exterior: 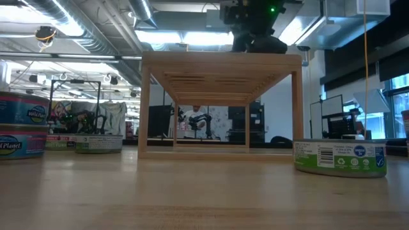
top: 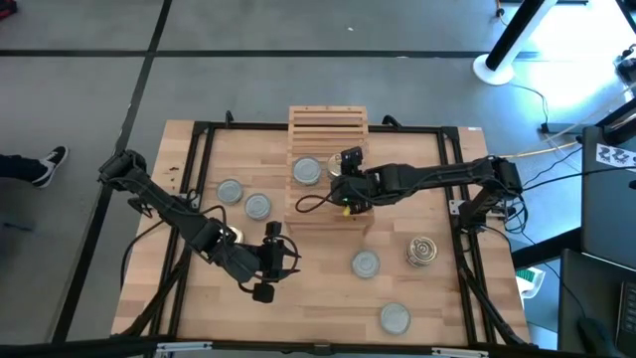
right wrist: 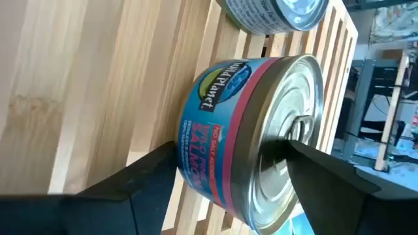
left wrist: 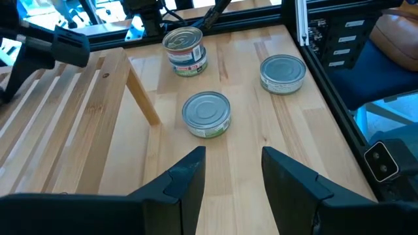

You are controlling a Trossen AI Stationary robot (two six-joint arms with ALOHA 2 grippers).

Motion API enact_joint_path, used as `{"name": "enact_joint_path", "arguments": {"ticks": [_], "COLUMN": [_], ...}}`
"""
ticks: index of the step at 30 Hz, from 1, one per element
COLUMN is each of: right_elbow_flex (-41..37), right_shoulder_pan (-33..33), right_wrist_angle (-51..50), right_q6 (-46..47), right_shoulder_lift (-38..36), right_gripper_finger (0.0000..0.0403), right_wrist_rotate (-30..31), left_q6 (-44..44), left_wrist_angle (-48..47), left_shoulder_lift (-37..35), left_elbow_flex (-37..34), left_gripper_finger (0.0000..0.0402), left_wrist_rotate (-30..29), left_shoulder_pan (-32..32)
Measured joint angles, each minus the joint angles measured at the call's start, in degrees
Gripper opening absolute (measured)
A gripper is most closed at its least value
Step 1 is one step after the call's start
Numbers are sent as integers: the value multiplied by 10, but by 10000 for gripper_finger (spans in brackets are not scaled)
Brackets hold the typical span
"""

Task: Stack canned seafood by type on shelf
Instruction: Put the blue tuna can on the shelf

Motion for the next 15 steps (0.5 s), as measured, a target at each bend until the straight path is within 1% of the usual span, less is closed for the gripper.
{"name": "enact_joint_path", "arguments": {"ticks": [3,6,12,15], "right_elbow_flex": [0,0,34,48], "right_shoulder_pan": [0,0,0,0], "right_wrist_angle": [-3,-7,-61,-71], "right_q6": [1,1,8,23], "right_shoulder_lift": [0,-4,-8,-10], "right_gripper_finger": [284,284,284,285], "right_wrist_rotate": [10,-1,-8,-39], "left_q6": [0,0,0,0], "left_wrist_angle": [0,0,1,2], "left_shoulder_lift": [0,0,0,0], "left_elbow_flex": [0,0,0,0], "left_gripper_finger": [145,145,145,145], "left_wrist_rotate": [0,0,0,0], "left_shoulder_pan": [0,0,0,0]}}
